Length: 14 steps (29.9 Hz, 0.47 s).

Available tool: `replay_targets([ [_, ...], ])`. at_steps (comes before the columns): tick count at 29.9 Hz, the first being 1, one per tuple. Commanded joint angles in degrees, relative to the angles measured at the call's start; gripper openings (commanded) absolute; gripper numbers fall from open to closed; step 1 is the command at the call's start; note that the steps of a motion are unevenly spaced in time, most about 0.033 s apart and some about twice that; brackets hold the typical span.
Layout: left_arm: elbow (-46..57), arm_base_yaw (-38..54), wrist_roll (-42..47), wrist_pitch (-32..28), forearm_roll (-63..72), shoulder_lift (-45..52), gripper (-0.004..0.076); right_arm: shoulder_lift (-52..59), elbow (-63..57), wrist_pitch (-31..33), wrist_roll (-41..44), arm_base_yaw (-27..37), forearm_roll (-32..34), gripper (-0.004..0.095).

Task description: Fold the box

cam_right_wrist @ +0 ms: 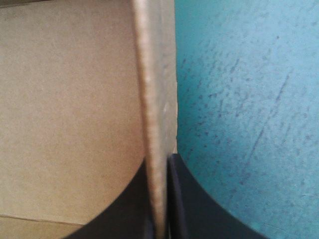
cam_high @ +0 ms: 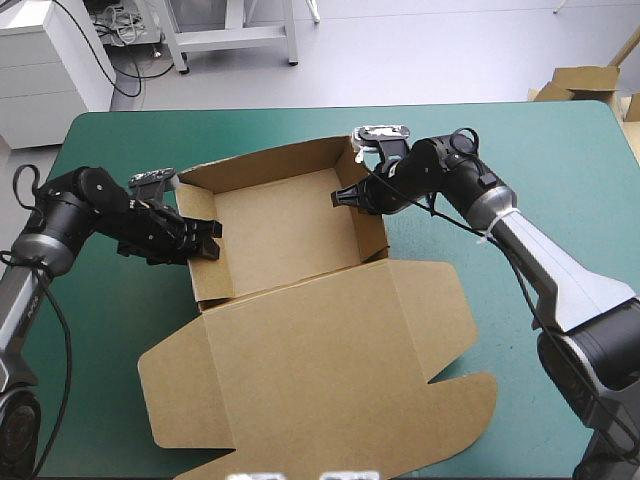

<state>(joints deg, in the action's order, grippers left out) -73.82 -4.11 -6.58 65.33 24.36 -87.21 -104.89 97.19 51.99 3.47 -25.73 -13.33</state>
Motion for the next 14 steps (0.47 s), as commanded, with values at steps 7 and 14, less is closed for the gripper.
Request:
replay_targets([
  [7, -1.54, -9.59, 8.24, -5.23, -7.04, 2.14, 0.0239, -0.15, 1.94, 1.73, 2.23, -0.22, -2.12, -0.002],
  [14, -1.54, -9.99, 19.27, -3.99, -18.53, 2.14, 0.0132, -1.22, 1.94, 1.99, 2.38, -0.22, -2.55, -0.002],
])
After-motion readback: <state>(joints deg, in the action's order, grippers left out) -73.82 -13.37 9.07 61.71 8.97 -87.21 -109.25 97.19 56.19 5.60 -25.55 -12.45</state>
